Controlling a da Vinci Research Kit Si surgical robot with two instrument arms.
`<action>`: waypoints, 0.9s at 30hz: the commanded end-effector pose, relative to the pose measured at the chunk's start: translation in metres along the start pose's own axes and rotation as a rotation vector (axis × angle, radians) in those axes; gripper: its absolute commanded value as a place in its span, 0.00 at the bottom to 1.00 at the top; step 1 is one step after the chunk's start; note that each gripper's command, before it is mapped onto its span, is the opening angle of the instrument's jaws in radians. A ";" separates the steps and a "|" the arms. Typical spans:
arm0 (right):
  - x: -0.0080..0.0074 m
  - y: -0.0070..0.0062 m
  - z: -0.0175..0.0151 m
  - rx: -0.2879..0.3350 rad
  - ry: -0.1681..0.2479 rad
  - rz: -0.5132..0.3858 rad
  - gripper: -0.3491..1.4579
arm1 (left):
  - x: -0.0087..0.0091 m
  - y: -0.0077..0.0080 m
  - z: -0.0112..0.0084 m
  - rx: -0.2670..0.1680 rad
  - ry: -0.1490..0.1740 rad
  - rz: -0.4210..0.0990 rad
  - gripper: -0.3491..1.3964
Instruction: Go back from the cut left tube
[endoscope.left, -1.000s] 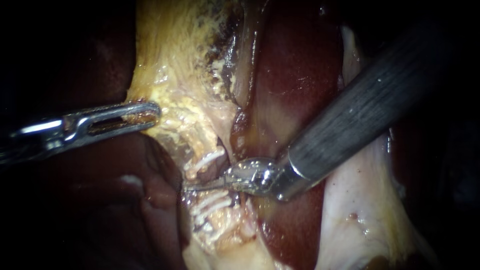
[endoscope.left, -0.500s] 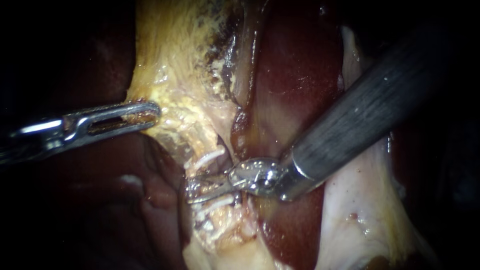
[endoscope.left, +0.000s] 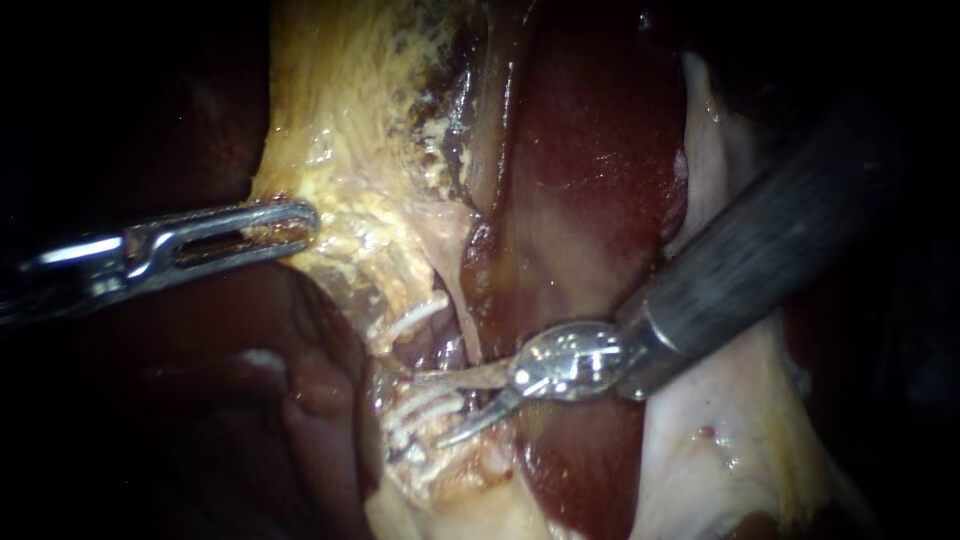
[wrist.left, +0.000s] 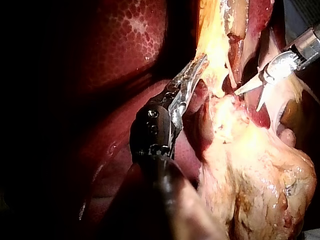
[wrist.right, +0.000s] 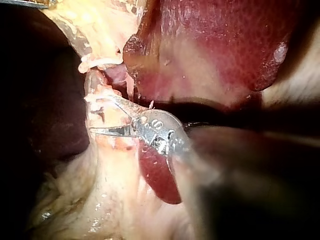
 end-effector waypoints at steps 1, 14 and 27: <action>0.0002 0.0001 -0.0008 -0.012 0.000 -0.015 0.98 | 0.0000 0.0001 0.0000 0.000 0.000 0.000 0.00; 0.0048 0.0020 -0.0122 -0.177 -0.028 -0.169 0.98 | 0.0005 0.0008 0.0011 -0.002 -0.003 -0.002 0.00; 0.0050 0.0016 -0.0124 -0.192 -0.037 -0.168 0.98 | 0.0030 0.0021 0.0078 0.008 0.041 -0.021 0.00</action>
